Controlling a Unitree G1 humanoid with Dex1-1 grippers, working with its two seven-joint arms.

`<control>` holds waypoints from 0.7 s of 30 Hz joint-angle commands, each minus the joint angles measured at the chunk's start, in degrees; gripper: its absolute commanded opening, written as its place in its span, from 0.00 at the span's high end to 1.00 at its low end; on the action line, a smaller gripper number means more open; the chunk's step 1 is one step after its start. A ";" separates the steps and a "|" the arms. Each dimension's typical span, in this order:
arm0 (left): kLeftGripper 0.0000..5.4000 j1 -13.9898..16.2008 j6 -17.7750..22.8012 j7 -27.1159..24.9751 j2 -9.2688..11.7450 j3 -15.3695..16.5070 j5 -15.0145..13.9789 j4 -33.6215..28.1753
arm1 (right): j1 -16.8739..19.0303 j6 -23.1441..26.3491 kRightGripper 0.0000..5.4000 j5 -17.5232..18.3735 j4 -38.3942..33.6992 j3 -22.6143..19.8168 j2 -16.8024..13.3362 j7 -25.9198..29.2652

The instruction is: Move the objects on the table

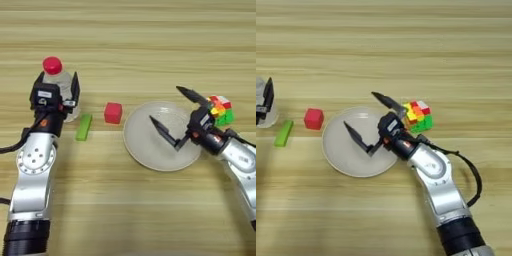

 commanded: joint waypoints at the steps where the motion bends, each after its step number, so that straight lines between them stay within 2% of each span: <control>1: 0.40 -2.18 0.85 -0.94 -0.25 -1.92 0.00 -2.30 | 0.21 1.35 0.00 -1.20 -0.76 1.98 -0.71 1.36; 13: 0.40 -1.45 2.19 -3.84 -2.19 -9.92 0.82 -4.26 | -0.28 3.90 0.00 -1.85 -0.42 7.76 2.56 2.05; 21: 0.41 -0.37 2.40 -4.90 -3.14 -13.57 1.09 -4.93 | -1.41 4.72 0.00 -1.76 1.80 8.53 4.75 1.80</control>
